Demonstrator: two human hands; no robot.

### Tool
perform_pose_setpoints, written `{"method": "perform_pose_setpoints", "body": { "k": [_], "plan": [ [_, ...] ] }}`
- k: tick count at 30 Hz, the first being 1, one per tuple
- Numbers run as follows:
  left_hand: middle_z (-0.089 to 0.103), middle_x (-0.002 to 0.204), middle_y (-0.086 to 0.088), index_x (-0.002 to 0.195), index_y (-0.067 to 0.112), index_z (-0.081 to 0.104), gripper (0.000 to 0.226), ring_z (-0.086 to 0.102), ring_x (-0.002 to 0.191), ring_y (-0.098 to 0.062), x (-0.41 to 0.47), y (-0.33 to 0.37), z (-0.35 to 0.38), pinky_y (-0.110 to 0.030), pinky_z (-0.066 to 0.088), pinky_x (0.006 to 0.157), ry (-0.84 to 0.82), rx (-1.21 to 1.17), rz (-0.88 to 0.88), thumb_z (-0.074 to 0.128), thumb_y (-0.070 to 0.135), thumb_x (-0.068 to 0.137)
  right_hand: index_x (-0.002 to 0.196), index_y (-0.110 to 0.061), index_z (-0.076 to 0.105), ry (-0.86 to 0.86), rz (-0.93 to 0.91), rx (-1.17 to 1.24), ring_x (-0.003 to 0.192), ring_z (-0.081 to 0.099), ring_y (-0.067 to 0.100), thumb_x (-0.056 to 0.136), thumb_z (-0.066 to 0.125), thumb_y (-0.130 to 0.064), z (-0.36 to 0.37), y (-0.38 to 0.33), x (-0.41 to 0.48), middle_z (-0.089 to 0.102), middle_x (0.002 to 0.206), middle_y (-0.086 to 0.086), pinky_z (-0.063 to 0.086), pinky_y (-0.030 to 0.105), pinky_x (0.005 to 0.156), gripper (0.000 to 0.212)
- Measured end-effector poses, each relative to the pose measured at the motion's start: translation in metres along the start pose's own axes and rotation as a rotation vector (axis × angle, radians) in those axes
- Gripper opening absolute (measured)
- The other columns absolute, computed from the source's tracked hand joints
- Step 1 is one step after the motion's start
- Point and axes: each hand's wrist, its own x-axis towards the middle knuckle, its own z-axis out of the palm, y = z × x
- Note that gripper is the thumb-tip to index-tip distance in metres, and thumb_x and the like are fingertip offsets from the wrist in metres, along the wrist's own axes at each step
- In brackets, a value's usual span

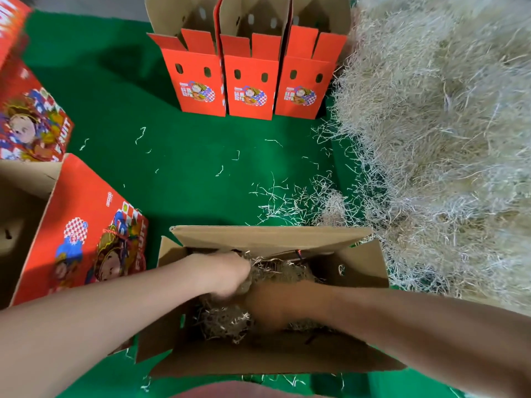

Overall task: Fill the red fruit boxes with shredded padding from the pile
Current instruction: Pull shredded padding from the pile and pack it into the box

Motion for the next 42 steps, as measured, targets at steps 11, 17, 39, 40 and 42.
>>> {"method": "perform_pose_setpoints", "body": {
  "k": [11, 17, 39, 40, 42],
  "plan": [
    [0.058, 0.115, -0.012, 0.121, 0.003, 0.056, 0.03, 0.058, 0.1, -0.027, 0.01, -0.003, 0.011, -0.033, 0.05, 0.085, -0.255, 0.411, 0.016, 0.051, 0.013, 0.093, 0.144, -0.02, 0.028, -0.391, 0.1, -0.053, 0.109, 0.05, 0.027, 0.088, 0.043, 0.005, 0.019, 0.032, 0.003, 0.041, 0.139, 0.015, 0.045, 0.033, 0.077, 0.063],
    [0.037, 0.141, -0.015, 0.137, 0.006, 0.041, 0.043, 0.038, 0.128, -0.033, 0.034, 0.013, 0.034, -0.042, 0.038, 0.1, -0.324, 0.537, 0.099, 0.044, 0.02, 0.097, 0.121, -0.003, 0.055, 0.11, 0.153, -0.038, 0.107, 0.057, 0.03, 0.085, 0.051, 0.004, 0.002, 0.02, 0.013, 0.058, 0.12, 0.017, 0.045, 0.032, 0.077, 0.037],
    [0.034, 0.144, -0.02, 0.136, 0.002, 0.042, 0.043, 0.038, 0.13, -0.035, 0.053, 0.013, 0.068, -0.044, 0.039, 0.103, -0.007, 0.344, 0.075, 0.048, 0.01, 0.094, 0.134, -0.004, 0.042, -0.121, 0.184, -0.197, 0.124, 0.04, 0.036, 0.096, 0.04, -0.013, 0.039, 0.019, 0.01, 0.034, 0.141, 0.022, 0.04, 0.046, 0.094, 0.039],
    [0.029, 0.147, -0.021, 0.139, 0.003, 0.037, 0.045, 0.032, 0.133, -0.036, 0.053, 0.008, 0.067, -0.041, 0.04, 0.103, -0.079, 0.399, 0.045, 0.045, 0.015, 0.096, 0.139, -0.006, 0.036, -0.226, 0.188, -0.196, 0.128, 0.035, 0.037, 0.097, 0.038, -0.014, 0.041, 0.021, 0.009, 0.028, 0.145, 0.021, 0.037, 0.048, 0.098, 0.042],
    [0.034, 0.146, -0.019, 0.14, 0.003, 0.035, 0.045, 0.036, 0.132, -0.033, 0.048, -0.004, 0.061, -0.031, 0.044, 0.092, -0.182, 0.442, 0.007, 0.038, 0.02, 0.099, 0.138, -0.006, 0.039, -0.375, 0.175, -0.241, 0.126, 0.039, 0.037, 0.096, 0.042, -0.012, 0.045, 0.028, 0.009, 0.034, 0.143, 0.02, 0.039, 0.047, 0.096, 0.042]
  ]
}}
